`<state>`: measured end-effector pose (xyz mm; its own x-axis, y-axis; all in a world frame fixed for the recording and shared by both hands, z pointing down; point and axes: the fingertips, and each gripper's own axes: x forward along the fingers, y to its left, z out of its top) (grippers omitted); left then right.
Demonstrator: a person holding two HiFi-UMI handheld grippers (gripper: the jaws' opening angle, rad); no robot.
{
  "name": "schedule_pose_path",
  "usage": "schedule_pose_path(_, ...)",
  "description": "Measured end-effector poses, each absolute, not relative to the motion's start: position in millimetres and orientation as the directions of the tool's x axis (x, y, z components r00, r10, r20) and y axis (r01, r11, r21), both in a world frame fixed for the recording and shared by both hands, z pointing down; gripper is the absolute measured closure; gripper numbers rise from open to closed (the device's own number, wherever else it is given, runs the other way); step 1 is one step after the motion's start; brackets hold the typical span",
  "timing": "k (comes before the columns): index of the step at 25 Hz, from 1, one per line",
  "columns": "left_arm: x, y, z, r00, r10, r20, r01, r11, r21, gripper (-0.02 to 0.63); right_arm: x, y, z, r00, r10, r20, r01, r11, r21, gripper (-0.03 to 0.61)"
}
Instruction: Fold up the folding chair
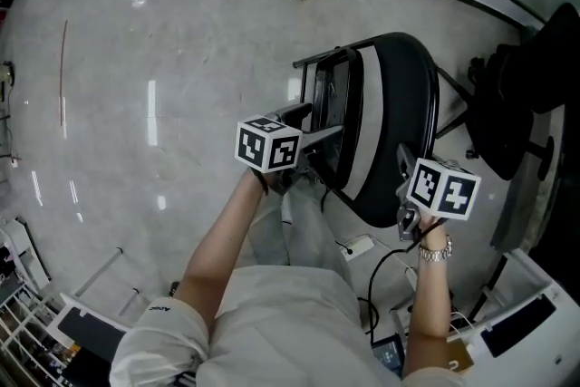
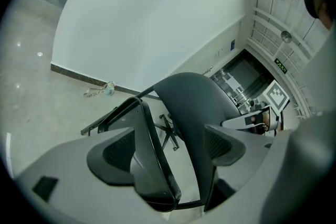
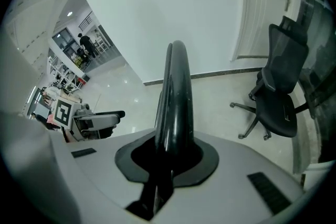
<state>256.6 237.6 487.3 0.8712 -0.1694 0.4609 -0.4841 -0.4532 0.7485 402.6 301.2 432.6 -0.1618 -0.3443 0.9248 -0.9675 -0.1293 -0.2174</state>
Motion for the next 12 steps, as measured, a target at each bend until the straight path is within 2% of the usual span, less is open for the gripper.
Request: schedule_pose_path(12,176,179,427,0.866,-0.237,0.441,-0.5,-0.451,0.74,0.193,329,253,414,-0.113,-0.273,0.955,-0.991,-0.037,-0.128,0.531)
